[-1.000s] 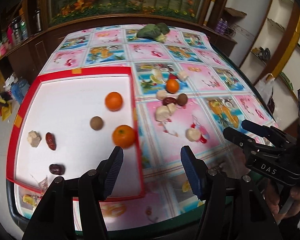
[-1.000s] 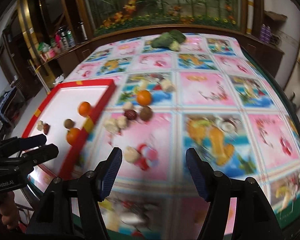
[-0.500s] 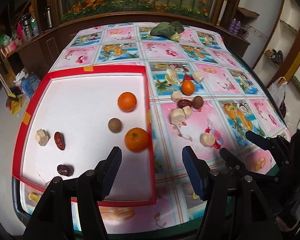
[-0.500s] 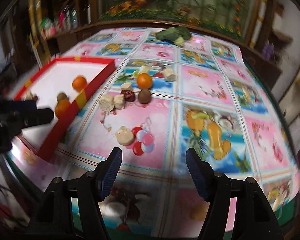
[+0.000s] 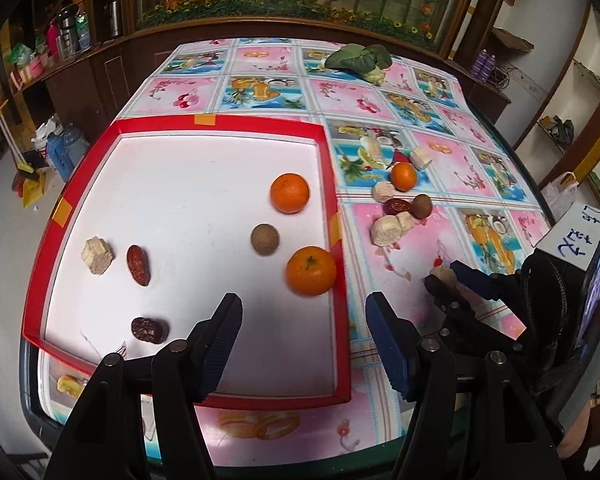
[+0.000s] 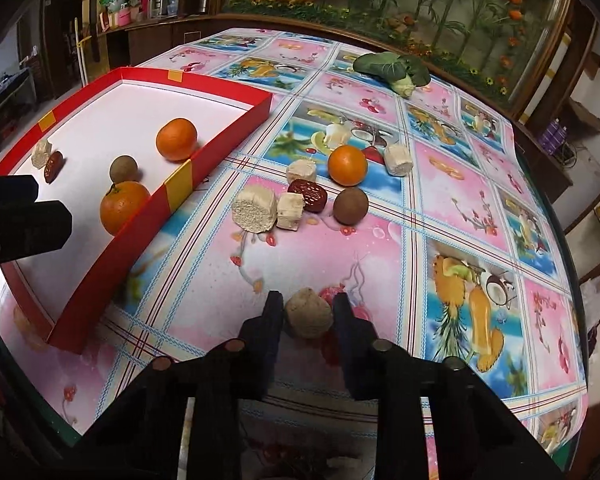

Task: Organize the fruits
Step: 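Grasp a beige round nut with the right gripper while the left grasps a white chunk, then release the beige nut into the tray with the right gripper while the left drops the white chunk there, then grasp a brown walnut with the right gripper while the left grasps a beige nut, then release the walnut into the tray with the right gripper while the left drops the beige nut there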

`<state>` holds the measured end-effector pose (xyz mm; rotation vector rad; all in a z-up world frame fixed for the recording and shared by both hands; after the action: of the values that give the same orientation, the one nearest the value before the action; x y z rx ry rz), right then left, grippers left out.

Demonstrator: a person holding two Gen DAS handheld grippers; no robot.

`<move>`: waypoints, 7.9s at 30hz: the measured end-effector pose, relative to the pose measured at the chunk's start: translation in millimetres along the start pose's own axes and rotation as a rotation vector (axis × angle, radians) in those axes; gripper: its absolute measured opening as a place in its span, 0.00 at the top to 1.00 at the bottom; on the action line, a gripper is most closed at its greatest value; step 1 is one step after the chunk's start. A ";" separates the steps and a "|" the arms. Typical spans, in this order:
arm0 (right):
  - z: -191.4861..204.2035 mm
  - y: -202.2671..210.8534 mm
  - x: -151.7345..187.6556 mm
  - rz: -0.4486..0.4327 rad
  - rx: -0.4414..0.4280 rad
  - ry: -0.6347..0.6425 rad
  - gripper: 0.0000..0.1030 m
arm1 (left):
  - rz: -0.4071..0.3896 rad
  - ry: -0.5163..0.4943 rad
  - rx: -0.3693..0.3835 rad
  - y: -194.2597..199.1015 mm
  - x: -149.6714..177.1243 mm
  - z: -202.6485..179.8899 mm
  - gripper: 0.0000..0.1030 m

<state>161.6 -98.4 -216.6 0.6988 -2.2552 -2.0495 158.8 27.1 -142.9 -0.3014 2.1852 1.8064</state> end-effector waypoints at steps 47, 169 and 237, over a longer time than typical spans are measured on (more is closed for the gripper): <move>-68.5 6.1 34.4 0.001 -0.029 -0.207 0.75 | -0.004 -0.062 0.087 0.2 -26.9 -24.7 0.77; -42.4 -33.2 -69.7 0.094 -0.186 -0.128 0.69 | -0.008 0.068 0.139 -7.6 -17.5 24.9 0.87; 21.2 67.1 -29.0 -0.103 -0.188 0.001 0.39 | -0.070 0.132 -0.031 17.1 8.0 65.3 0.49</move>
<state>160.2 -66.0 -147.7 0.8165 -2.0299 -2.2676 151.3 94.6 -141.2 -0.5107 2.2053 1.8311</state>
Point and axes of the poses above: each gripper's, at about its wrist camera, not at the fingertips, and y roughly against the way its jaws point, z to its left, x to its underside, the point moved 10 cm from there along -y, roughly the way its jaws point, and after that the axes turned 12 degrees about z, right-handed, at the moved point
